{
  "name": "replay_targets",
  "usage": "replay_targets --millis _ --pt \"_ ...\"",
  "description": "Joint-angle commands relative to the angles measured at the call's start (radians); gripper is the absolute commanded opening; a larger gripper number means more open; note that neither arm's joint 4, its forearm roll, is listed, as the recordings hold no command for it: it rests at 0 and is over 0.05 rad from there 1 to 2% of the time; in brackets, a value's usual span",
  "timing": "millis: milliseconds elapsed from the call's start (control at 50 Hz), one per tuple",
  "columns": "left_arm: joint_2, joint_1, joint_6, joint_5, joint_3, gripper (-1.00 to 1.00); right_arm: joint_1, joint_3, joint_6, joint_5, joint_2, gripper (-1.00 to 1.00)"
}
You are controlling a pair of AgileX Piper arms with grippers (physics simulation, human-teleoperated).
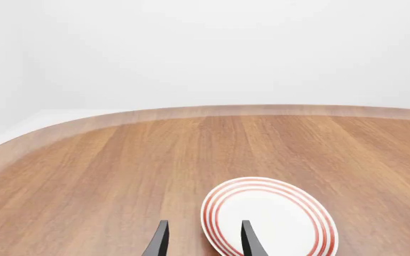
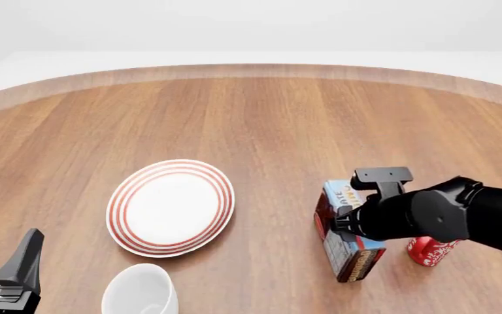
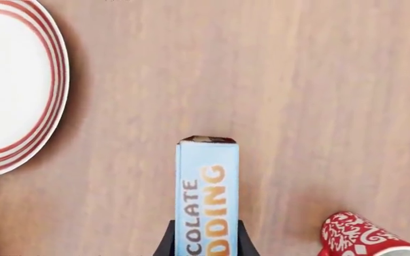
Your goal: Pick up the white mug and put it on the plate, and put the chocolate pudding to the right of the plate.
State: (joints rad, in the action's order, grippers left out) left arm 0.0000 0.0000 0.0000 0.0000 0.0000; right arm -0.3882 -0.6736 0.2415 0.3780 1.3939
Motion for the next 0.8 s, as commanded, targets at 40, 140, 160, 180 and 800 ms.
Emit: replay_targets --millis 40,140,160,180,800 --pt "0.000 0.000 0.000 0.000 0.000 1.00 -0.009 -0.020 0.004 0.021 -0.027 -1.00" --pt "0.000 0.000 0.000 0.000 0.000 1.00 -0.017 -0.045 -0.004 0.040 -0.043 -1.00" --pt "0.000 0.000 0.000 0.000 0.000 1.00 -0.021 -0.049 -0.002 0.044 -0.045 -1.00" --pt "0.000 0.000 0.000 0.000 0.000 1.00 -0.024 -0.064 -0.008 0.053 -0.050 -1.00" --pt "0.000 0.000 0.000 0.000 0.000 1.00 -0.080 -0.220 0.067 0.052 -0.011 -1.00"
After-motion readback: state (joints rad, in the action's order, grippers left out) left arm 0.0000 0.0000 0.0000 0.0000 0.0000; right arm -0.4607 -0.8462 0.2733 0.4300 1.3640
